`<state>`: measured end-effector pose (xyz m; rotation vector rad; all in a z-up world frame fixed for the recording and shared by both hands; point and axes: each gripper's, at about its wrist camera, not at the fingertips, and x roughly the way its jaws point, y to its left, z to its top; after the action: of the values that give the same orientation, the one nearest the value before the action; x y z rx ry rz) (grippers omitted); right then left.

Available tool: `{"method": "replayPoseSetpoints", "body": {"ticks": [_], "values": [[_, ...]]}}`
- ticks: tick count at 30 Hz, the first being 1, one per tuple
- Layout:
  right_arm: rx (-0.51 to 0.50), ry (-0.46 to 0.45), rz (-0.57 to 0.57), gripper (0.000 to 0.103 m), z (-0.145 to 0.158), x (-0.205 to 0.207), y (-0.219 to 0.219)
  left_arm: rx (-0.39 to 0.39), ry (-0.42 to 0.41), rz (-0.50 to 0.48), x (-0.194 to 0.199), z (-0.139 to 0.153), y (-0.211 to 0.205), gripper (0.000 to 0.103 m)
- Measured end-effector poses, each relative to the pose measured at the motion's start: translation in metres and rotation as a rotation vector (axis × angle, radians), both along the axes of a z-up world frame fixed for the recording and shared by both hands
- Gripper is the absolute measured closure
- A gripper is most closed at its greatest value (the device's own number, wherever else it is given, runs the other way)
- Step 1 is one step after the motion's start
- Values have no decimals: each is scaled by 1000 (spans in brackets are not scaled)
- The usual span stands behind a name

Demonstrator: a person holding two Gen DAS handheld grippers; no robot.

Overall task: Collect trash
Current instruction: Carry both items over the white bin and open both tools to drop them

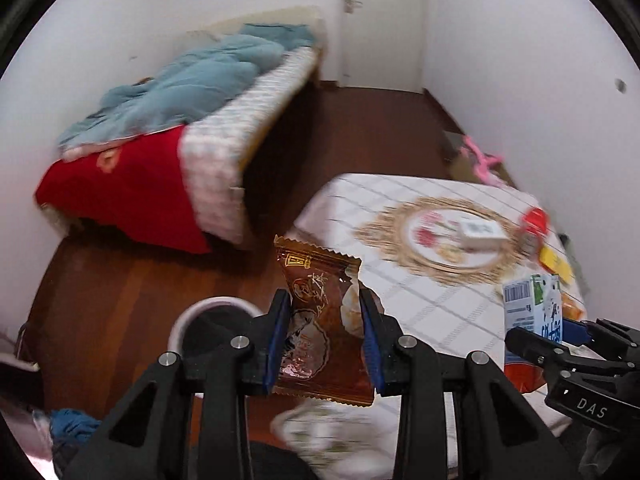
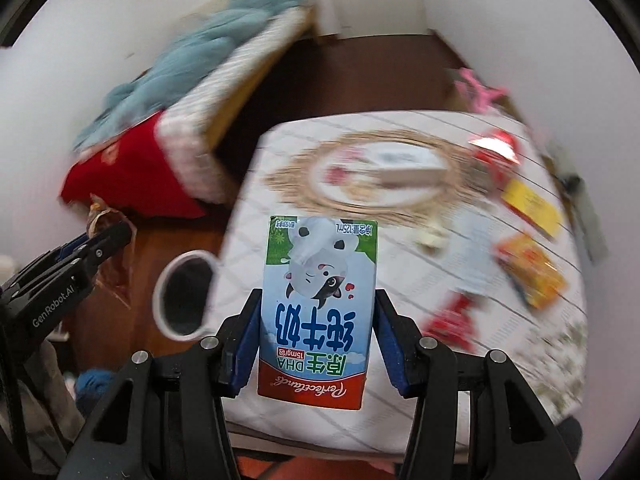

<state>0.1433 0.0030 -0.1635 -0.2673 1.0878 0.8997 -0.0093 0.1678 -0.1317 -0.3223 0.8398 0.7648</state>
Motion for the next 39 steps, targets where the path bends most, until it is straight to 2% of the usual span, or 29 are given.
{"method": "replayPoseSetpoints", "body": {"ticks": [5,9,12,16,19,21,25,28,30,31,32,34,37,38,39], "values": [[5,22,141,48,-5,-43,79,-24,35,128,-48,-20,58,73],[-39,60,240,48,-32,-79,148,-66,76,201,-76,-49,101,73],[-103,85,301,48,-62,-99,196,-153,122,232,-94,-81,135,73],[-216,134,359,48,-116,-117,255,-403,199,253,-107,-152,192,73],[-310,178,387,48,-160,-123,295,-531,229,264,-111,-194,224,73],[-382,198,403,48,-193,-128,320,-590,234,271,-112,-215,237,73],[-489,230,429,48,-240,-138,349,-724,232,282,-110,-257,262,73],[-542,255,445,48,-266,-138,365,-766,241,302,-112,-273,271,72],[-559,280,457,48,-277,-141,372,-773,253,306,-111,-276,276,66],[-562,297,462,48,-282,-141,375,-774,257,312,-113,-278,277,53],[-564,310,467,48,-286,-140,378,-772,254,317,-114,-278,277,32],[-562,345,463,44,-290,-136,383,-763,242,334,-120,-276,279,10],[-555,349,472,16,-292,-134,389,-725,251,368,-132,-269,280,8],[-552,348,473,10,-291,-134,389,-704,258,381,-135,-267,281,8],[-556,339,473,9,-288,-134,389,-684,261,393,-138,-265,281,7]]}}
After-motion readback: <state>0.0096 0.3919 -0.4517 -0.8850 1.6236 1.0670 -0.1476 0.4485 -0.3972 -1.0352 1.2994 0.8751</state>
